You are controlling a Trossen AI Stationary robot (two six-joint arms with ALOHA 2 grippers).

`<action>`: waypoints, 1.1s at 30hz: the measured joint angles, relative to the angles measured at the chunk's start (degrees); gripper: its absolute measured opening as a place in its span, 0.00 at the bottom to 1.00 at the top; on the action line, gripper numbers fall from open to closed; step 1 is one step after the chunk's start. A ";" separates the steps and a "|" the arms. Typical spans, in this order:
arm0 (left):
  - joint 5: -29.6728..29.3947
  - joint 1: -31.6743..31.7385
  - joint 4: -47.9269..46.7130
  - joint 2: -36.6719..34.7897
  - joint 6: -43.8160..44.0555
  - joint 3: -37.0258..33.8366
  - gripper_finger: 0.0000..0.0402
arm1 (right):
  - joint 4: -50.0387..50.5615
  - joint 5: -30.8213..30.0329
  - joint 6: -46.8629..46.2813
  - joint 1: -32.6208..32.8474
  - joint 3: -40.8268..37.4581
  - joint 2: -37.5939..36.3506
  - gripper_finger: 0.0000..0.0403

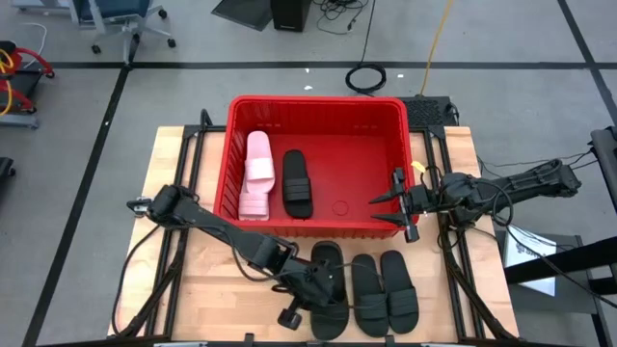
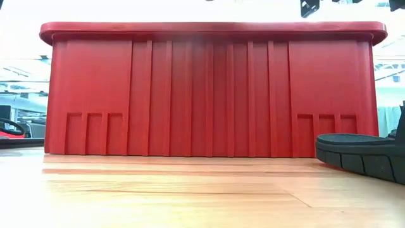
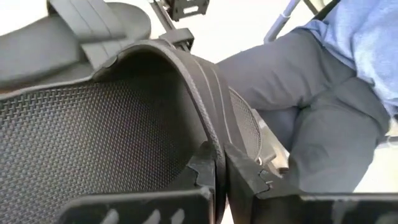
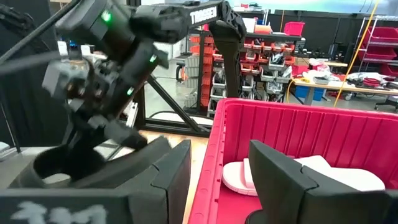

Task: Pick and place slides into bin
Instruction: Put the black slide into the red bin

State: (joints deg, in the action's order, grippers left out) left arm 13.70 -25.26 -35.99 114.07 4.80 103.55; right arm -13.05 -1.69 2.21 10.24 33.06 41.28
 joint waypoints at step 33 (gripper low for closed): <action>-6.33 32.26 -20.39 -32.49 -19.36 1.15 0.02 | 0.38 -7.28 0.25 -1.69 -0.03 0.70 0.37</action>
State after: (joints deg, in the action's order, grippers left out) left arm 7.37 7.01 -56.38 81.58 -14.55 104.69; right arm -12.68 -8.97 2.46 8.55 33.03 41.98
